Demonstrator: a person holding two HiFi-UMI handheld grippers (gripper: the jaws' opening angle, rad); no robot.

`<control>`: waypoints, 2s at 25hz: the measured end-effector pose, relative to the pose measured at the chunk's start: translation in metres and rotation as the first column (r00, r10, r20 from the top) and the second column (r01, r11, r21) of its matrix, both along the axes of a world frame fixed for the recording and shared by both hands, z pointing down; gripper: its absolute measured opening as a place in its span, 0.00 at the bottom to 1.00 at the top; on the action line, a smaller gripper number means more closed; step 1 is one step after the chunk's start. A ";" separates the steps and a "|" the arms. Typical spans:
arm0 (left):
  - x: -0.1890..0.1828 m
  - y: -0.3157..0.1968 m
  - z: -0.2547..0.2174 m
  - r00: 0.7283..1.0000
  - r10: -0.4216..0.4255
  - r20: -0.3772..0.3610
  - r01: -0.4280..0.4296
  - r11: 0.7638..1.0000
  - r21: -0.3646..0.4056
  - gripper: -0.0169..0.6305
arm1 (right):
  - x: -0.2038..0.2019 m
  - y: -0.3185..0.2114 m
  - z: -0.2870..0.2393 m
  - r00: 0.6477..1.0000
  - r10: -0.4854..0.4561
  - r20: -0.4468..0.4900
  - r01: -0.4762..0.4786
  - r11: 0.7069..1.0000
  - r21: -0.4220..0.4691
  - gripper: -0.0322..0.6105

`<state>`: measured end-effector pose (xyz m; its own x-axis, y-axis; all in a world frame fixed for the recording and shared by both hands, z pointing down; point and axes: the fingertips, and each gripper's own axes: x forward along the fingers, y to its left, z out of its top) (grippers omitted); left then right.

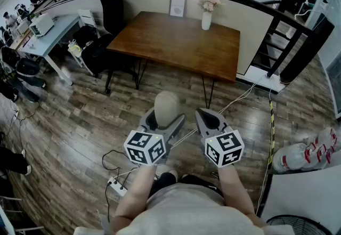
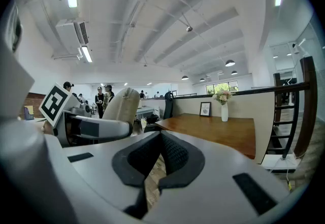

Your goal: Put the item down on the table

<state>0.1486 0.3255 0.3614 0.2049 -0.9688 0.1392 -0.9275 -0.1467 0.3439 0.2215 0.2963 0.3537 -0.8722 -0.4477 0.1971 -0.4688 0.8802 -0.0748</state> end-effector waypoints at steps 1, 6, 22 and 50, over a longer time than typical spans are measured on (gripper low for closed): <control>0.000 0.000 0.002 1.000 0.001 0.000 -0.001 1.000 -0.004 0.66 | 0.000 0.000 0.001 1.000 0.001 -0.001 -0.001 1.000 -0.001 0.06; 0.004 0.002 0.005 1.000 0.013 0.002 -0.013 1.000 -0.008 0.66 | -0.001 0.002 0.003 1.000 0.003 -0.001 -0.003 1.000 0.001 0.06; -0.004 0.004 0.003 0.999 0.042 0.005 -0.042 0.999 0.001 0.66 | -0.017 0.014 -0.003 0.999 -0.018 0.041 0.018 1.000 -0.005 0.06; -0.104 -0.053 0.025 0.999 -0.005 -0.043 0.005 1.000 0.016 0.66 | -0.100 -0.061 0.031 0.998 -0.028 0.054 0.031 0.999 -0.042 0.06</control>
